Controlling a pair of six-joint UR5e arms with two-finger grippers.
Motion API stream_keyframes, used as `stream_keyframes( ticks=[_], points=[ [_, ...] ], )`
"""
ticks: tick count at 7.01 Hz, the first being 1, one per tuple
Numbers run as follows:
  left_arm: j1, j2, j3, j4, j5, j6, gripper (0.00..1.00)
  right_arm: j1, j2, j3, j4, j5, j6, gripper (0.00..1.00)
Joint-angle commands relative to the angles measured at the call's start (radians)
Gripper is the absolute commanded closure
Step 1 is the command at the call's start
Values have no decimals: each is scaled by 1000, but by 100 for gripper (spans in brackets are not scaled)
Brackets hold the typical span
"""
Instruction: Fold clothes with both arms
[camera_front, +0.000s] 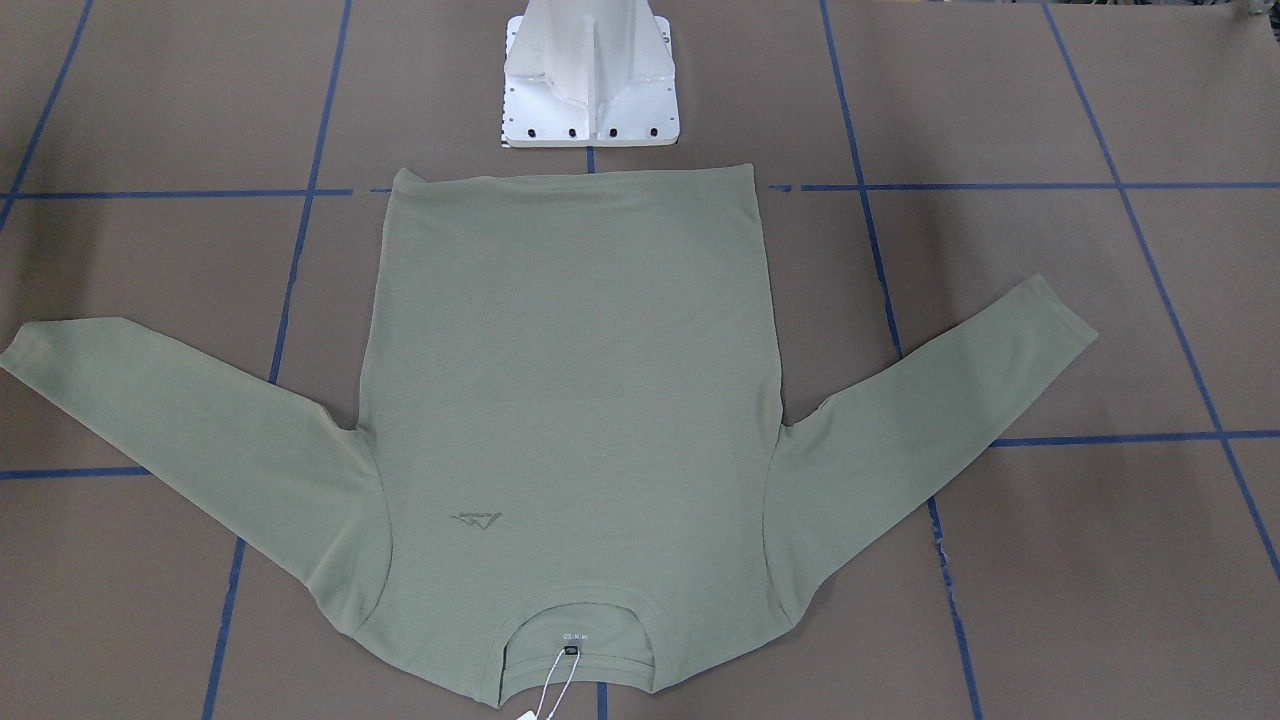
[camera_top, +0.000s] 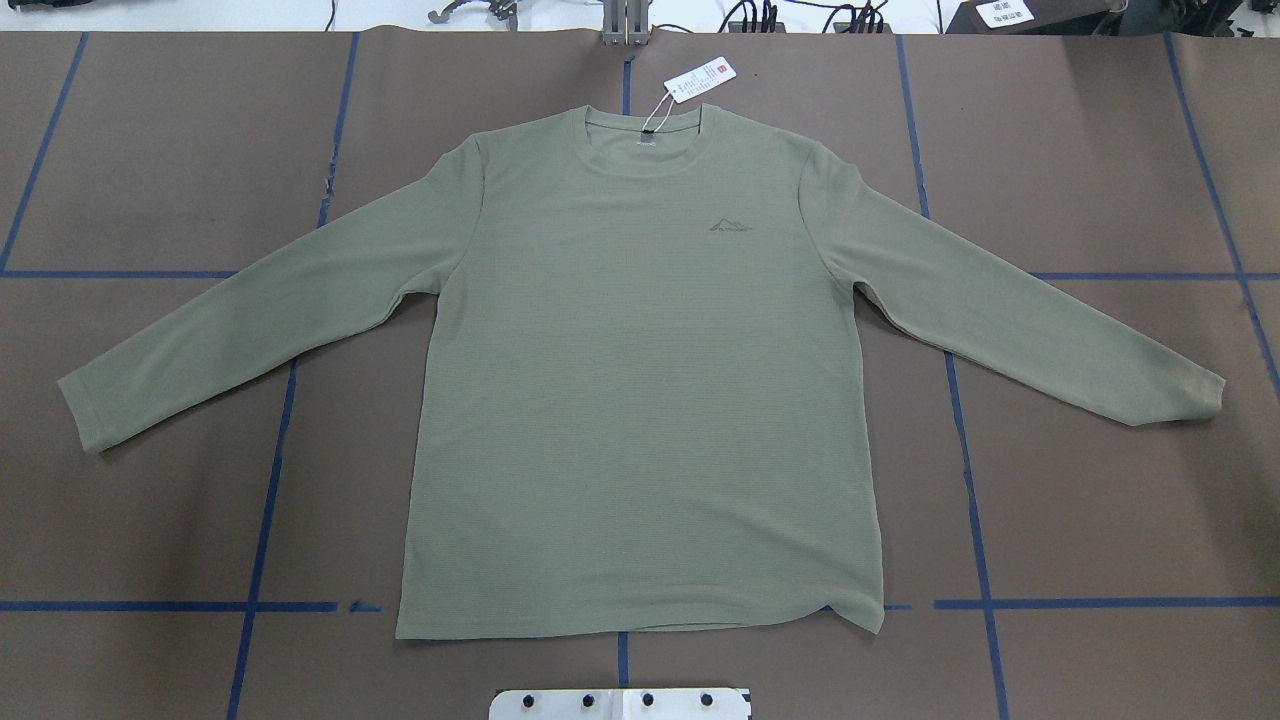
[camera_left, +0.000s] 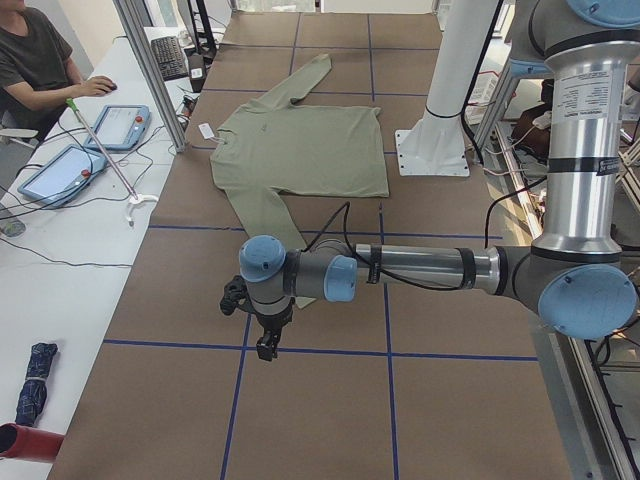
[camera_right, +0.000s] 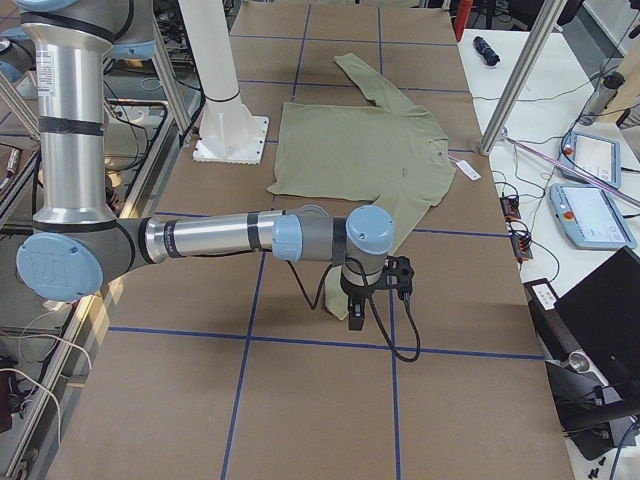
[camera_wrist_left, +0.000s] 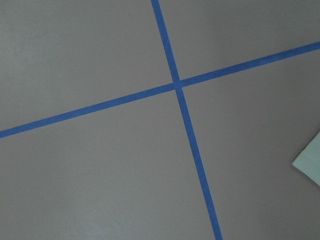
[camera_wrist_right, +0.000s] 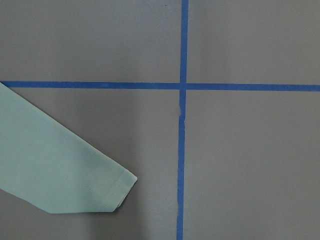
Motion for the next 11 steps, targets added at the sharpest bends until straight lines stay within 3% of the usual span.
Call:
stream_keyframes(
  ticks=[1, 5, 6, 7, 8, 10, 11],
  points=[
    [0, 3, -6, -6, 1, 1, 0, 0, 2, -8, 0, -3, 2, 0],
    [-18, -79, -3, -22, -16, 7, 0, -9, 59, 12, 0, 0, 0, 0],
    [-12, -78, -4, -87, -19, 9, 0, -33, 53, 6, 15, 3, -1, 0],
    [-11, -33, 3, -182, -85, 3, 0, -56, 6, 0, 131, 11, 0, 0],
    [-11, -31, 5, -209, -119, 0, 0, -93, -30, -46, 326, 5, 59, 0],
    [-9, -45, 22, -212, -119, -47, 0, -252, -100, -141, 727, -47, 373, 0],
    [-9, -46, 20, -214, -120, -95, 0, -323, -135, -160, 853, -82, 487, 0]
  ],
)
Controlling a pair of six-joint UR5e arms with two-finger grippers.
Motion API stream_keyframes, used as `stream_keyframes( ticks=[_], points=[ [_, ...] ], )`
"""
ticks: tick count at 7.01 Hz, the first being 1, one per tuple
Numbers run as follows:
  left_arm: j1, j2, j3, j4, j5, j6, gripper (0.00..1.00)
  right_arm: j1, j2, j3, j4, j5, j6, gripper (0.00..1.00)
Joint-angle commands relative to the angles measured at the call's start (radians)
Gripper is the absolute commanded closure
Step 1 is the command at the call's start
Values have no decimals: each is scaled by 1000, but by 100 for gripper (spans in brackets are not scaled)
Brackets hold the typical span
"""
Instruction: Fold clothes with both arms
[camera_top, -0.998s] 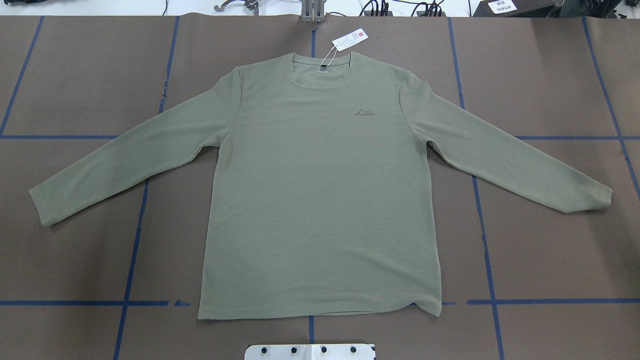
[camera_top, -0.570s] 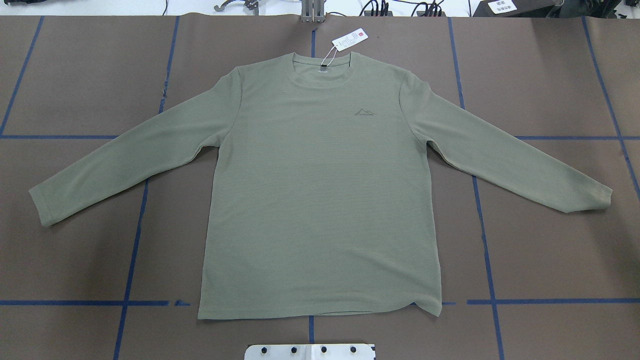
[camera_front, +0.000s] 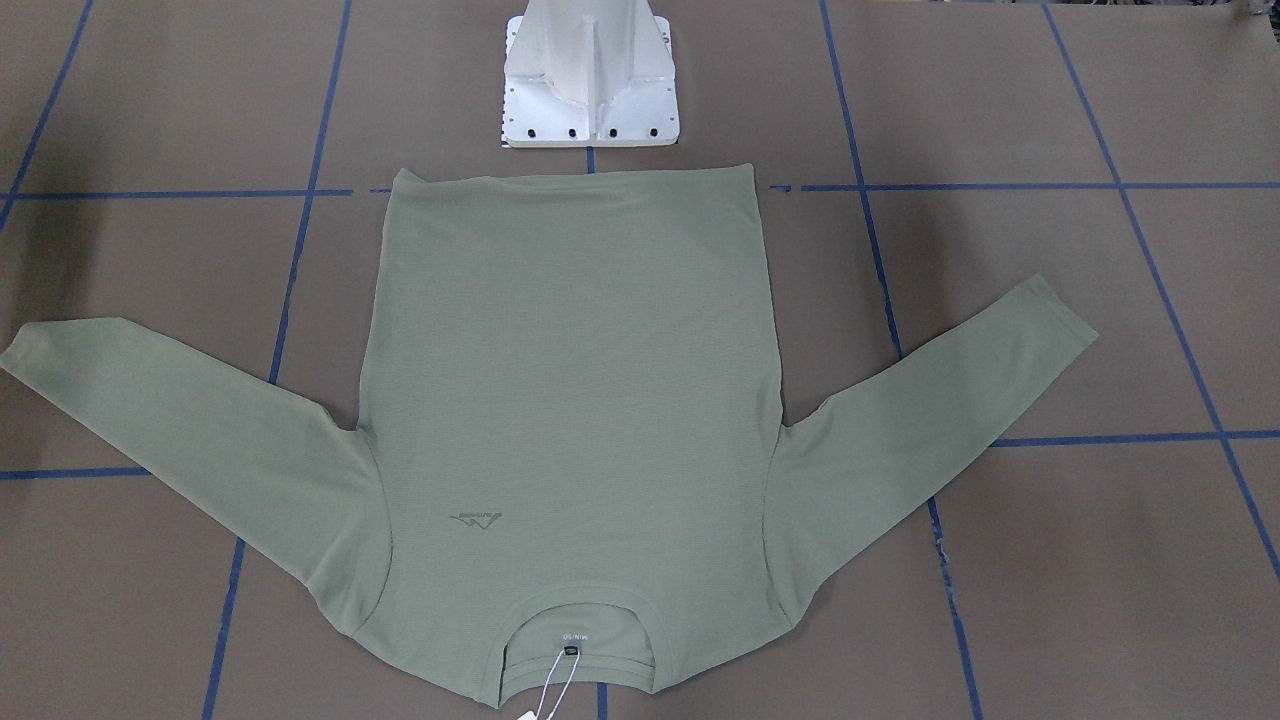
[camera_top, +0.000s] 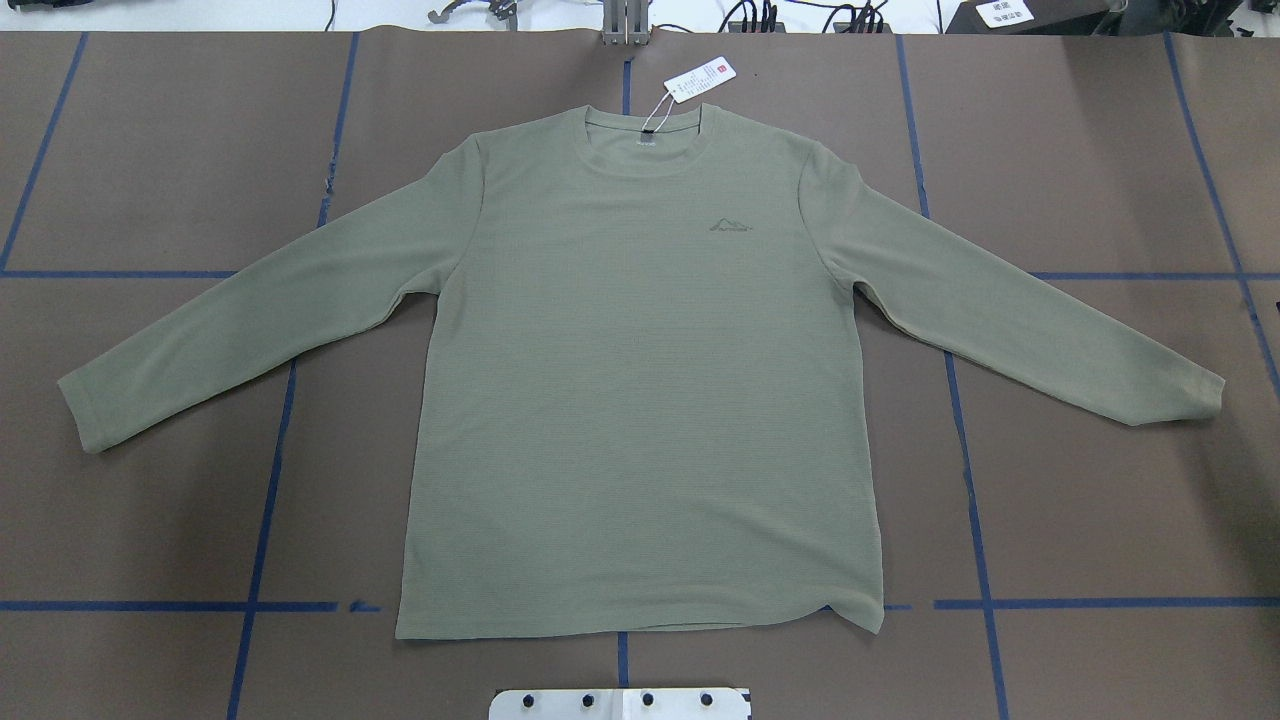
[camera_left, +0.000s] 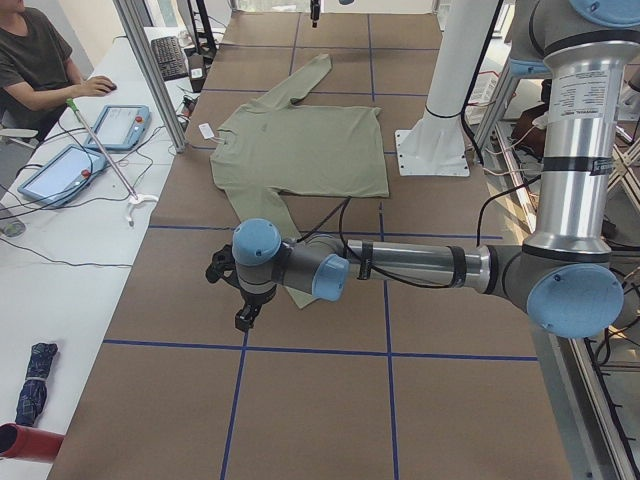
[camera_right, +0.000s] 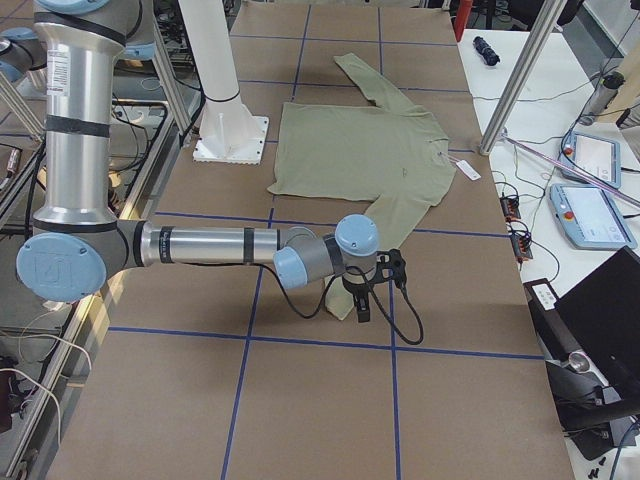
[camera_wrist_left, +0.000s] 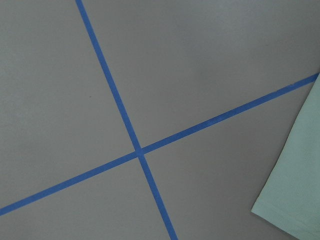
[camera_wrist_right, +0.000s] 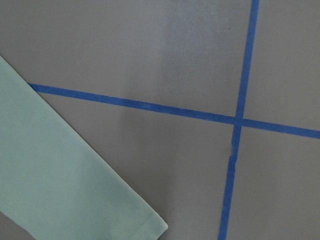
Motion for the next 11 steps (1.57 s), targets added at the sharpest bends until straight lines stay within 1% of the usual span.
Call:
stream_keyframes(
  ticks=[1, 2, 4, 7, 8, 9, 10, 11],
  points=[
    [0, -3, 4, -20, -4, -54, 0, -141, -59, -66, 272, -66, 184, 0],
    [0, -3, 3, -25, -4, -54, 0, -189, -59, -70, 282, -92, 201, 0],
    [0, -5, 1, -25, -5, -54, 0, -233, -52, -77, 275, -119, 244, 0],
    [0, -5, -2, -25, -5, -54, 0, -253, -27, -154, 281, -115, 243, 0],
    [0, -5, -2, -25, -5, -52, 0, -253, -26, -156, 281, -104, 243, 0],
    [0, -6, 1, -25, -5, -52, 0, -255, -26, -156, 278, -101, 244, 9],
    [0, -9, 3, -25, -5, -52, 0, -255, -26, -156, 273, -99, 244, 42],
    [0, -14, 3, -25, -5, -54, 0, -263, -26, -156, 273, -99, 243, 69]
  ],
)
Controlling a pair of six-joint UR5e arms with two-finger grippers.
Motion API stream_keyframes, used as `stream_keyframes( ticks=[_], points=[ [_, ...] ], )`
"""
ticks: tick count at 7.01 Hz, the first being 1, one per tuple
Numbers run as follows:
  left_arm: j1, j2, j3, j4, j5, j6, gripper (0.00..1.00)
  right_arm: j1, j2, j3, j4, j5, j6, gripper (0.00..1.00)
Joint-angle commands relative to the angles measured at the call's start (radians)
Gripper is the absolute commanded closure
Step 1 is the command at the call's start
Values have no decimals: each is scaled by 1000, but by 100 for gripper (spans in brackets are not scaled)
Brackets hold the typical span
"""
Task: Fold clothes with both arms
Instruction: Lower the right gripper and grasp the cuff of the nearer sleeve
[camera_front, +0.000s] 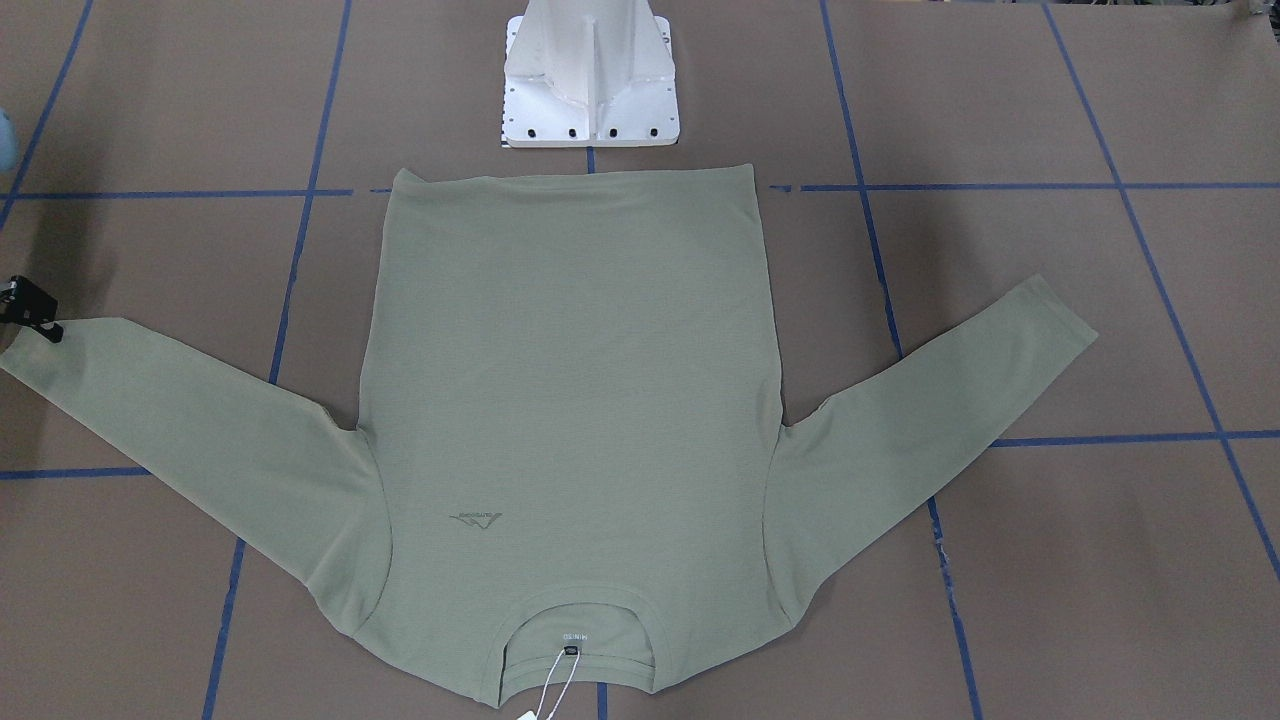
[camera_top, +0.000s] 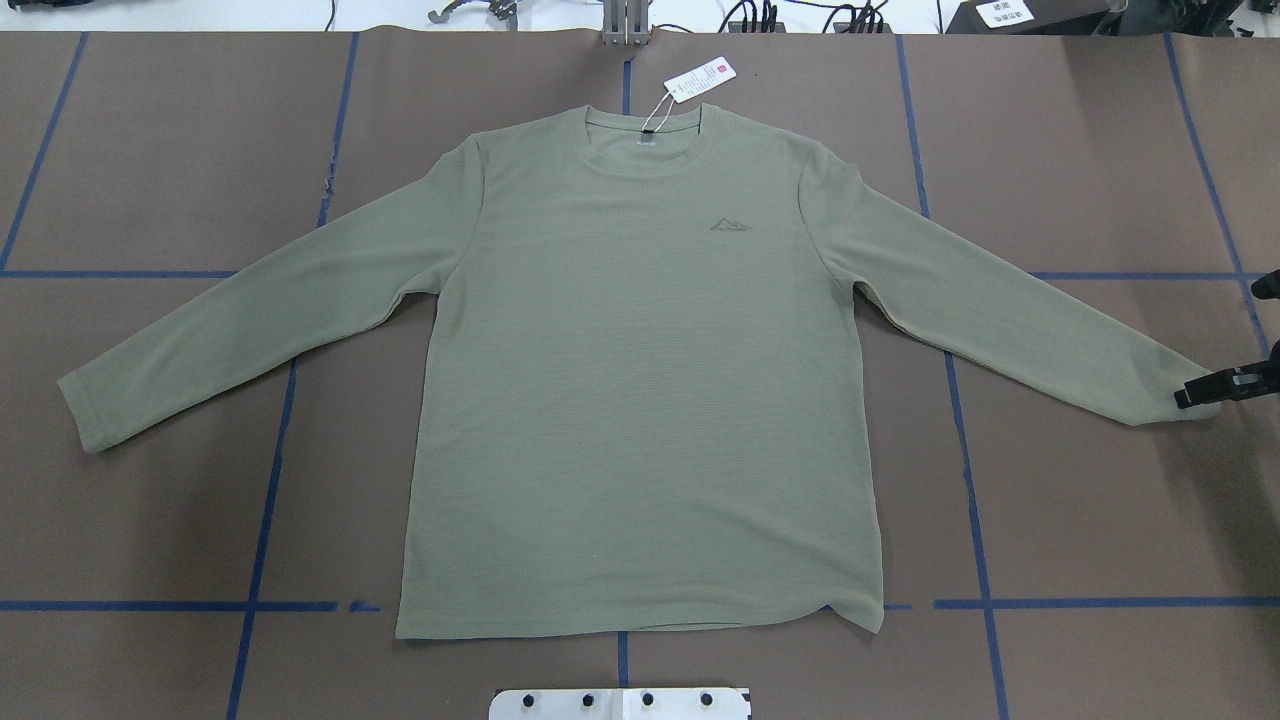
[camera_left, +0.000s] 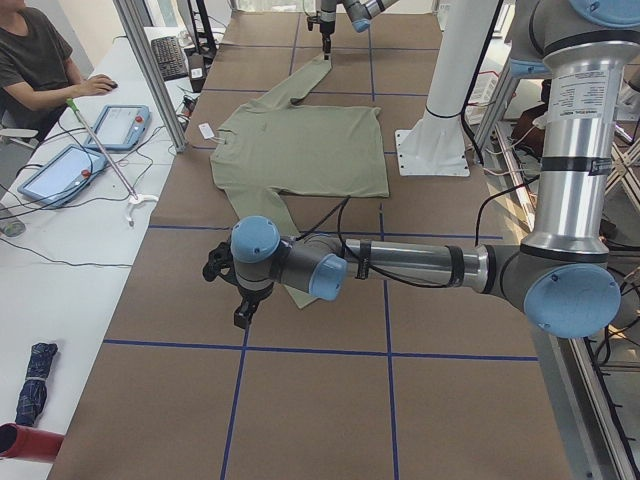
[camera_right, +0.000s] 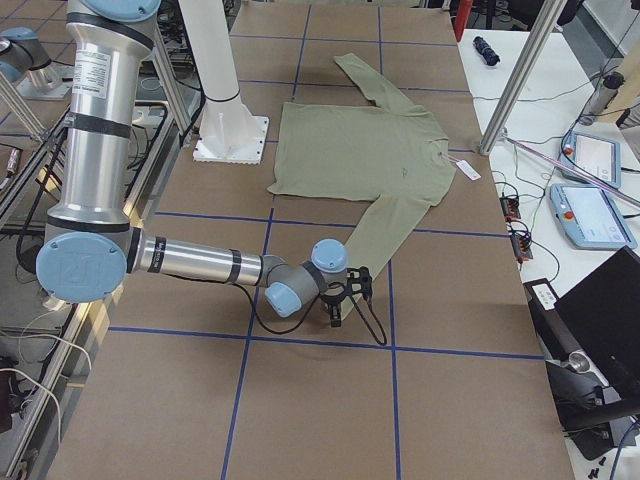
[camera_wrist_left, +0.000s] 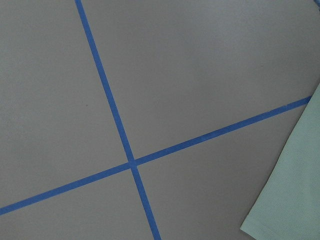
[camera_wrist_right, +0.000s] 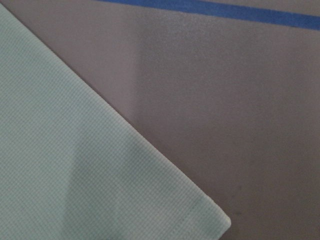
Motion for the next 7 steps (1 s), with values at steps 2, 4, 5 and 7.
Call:
stream_keyframes(
  ticks=[2, 4, 5, 7],
  points=[
    [0, -6, 4, 0, 2, -1, 0, -14, 4, 4, -2, 1, -1, 100],
    [0, -8, 6, 0, 2, -3, 0, -12, 17, 13, -3, 26, -1, 100],
    [0, -12, 7, 0, 2, -3, 0, -9, 25, 31, 0, 33, -1, 100],
    [0, -12, 7, 0, 2, -3, 0, 42, 25, 93, -5, 113, 7, 100]
  ],
)
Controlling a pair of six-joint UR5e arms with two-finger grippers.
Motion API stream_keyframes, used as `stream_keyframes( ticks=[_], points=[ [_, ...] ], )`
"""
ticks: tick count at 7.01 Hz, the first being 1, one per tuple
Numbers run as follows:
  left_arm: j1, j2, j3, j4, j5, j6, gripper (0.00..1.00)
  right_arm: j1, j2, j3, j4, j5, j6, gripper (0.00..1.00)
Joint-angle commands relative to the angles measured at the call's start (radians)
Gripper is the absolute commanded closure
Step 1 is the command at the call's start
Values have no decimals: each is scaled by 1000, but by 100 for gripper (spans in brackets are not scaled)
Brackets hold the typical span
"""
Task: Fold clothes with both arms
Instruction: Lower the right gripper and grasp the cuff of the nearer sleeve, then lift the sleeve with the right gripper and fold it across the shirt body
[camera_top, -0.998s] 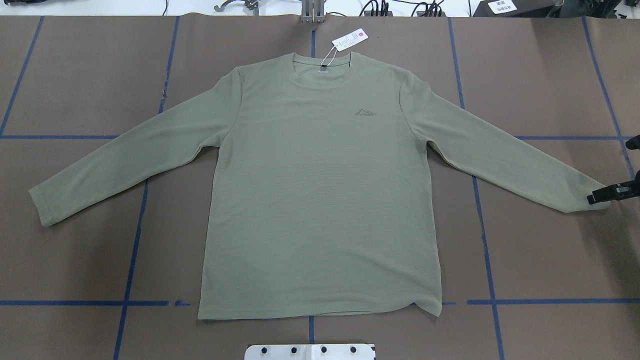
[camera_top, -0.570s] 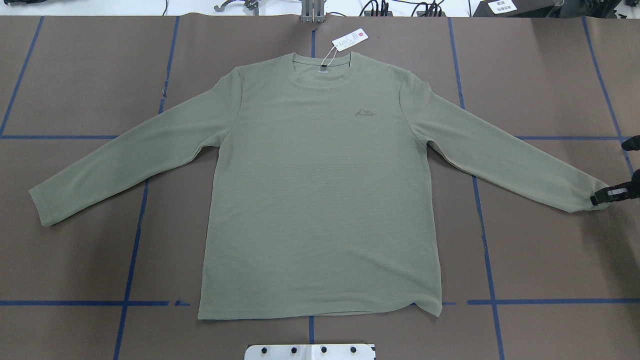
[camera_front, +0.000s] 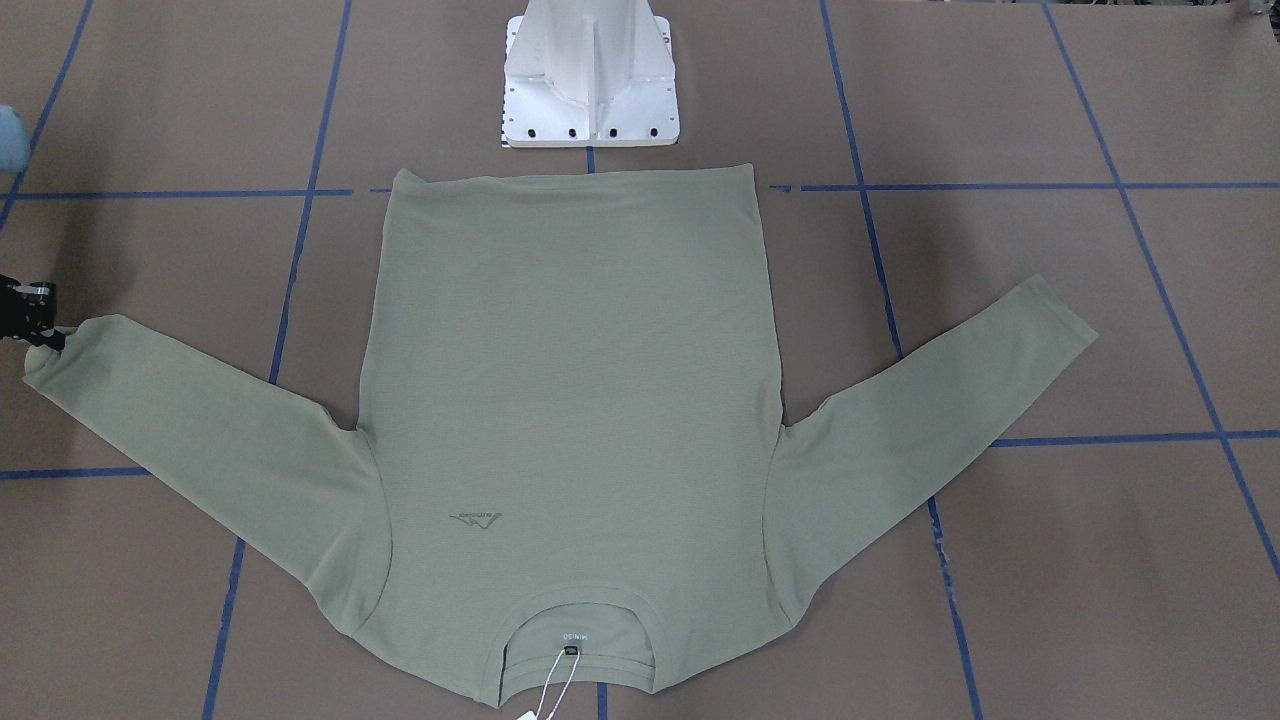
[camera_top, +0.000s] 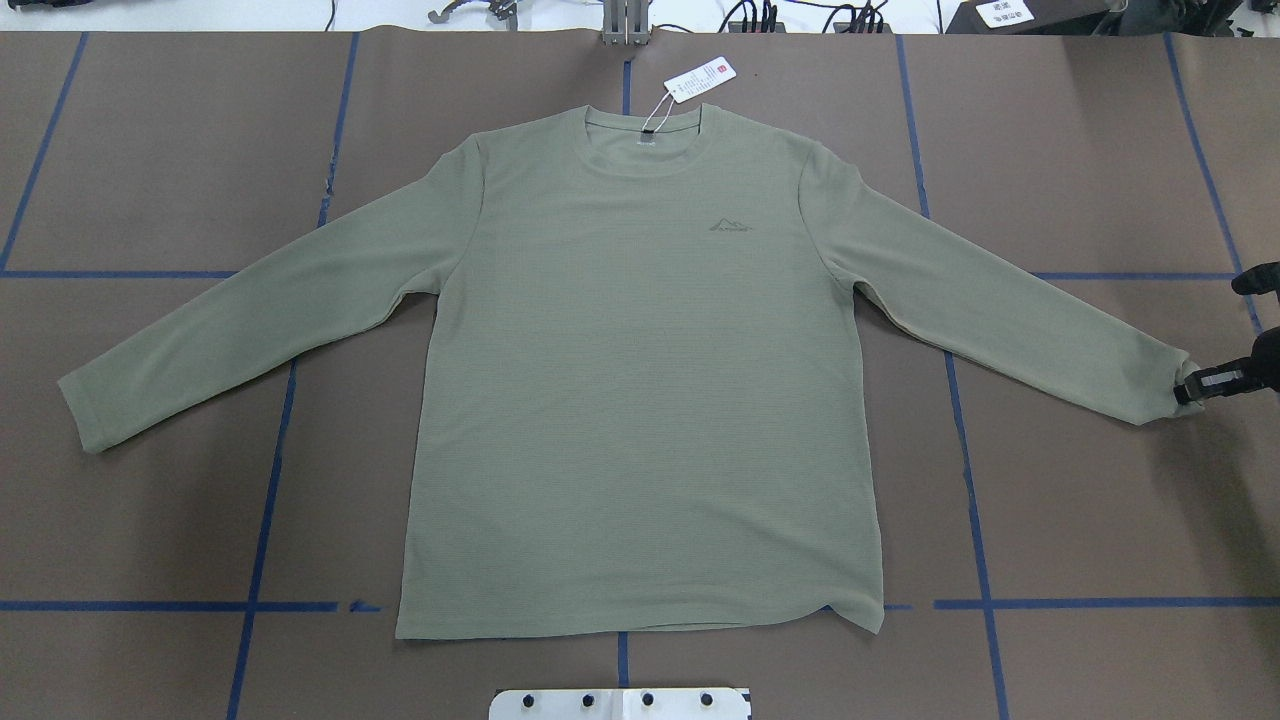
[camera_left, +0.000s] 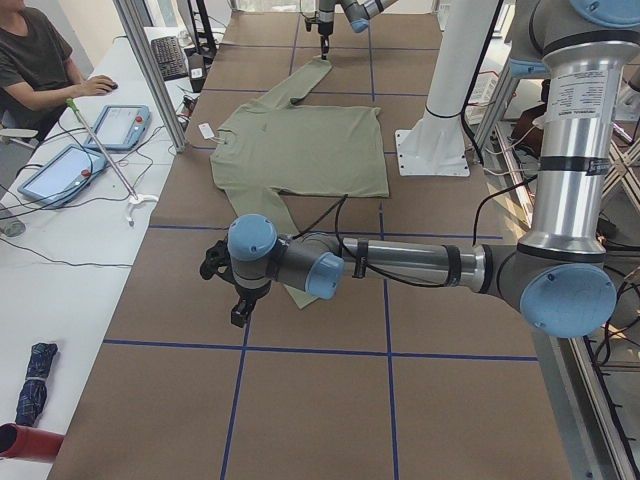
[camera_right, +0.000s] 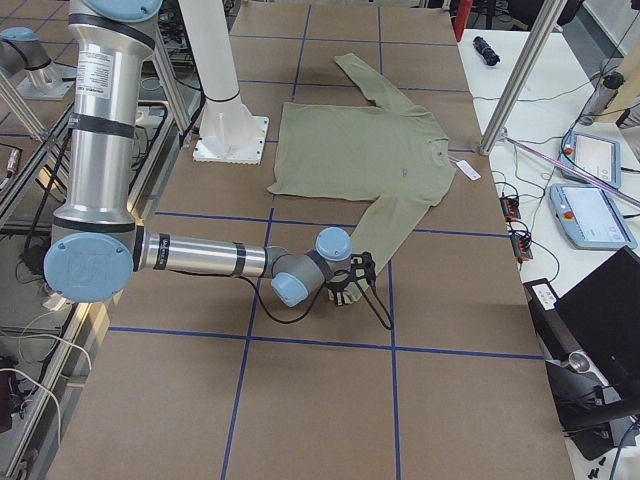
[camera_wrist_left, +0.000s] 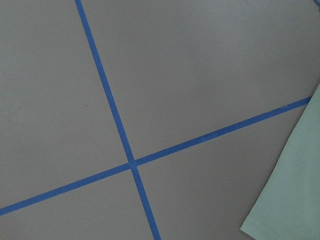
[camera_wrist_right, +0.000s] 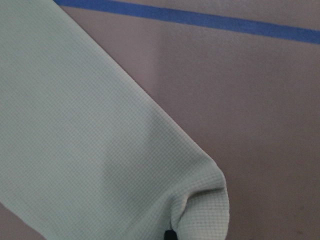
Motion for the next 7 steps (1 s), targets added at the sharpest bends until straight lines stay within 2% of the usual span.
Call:
stream_keyframes(
  ticks=[1, 2, 3, 5, 6, 7],
  points=[
    [0, -4, 0, 0, 0, 0, 0, 56, 34, 35, -2, 93, 40, 100],
    [0, -7, -3, 0, 0, 0, 0, 73, 91, 36, -16, 121, 54, 100],
    [0, -16, -3, 0, 0, -2, 0, 74, 205, 50, -115, 135, 80, 100],
    [0, -28, 0, 0, 2, -17, 0, 42, 512, 53, -463, 130, 109, 100],
    [0, -31, -4, 0, 0, -24, 0, -29, 663, 36, -582, 59, 114, 100],
    [0, -36, 0, 2, 2, -26, 0, -67, 780, 0, -653, 19, 118, 100]
  ],
)
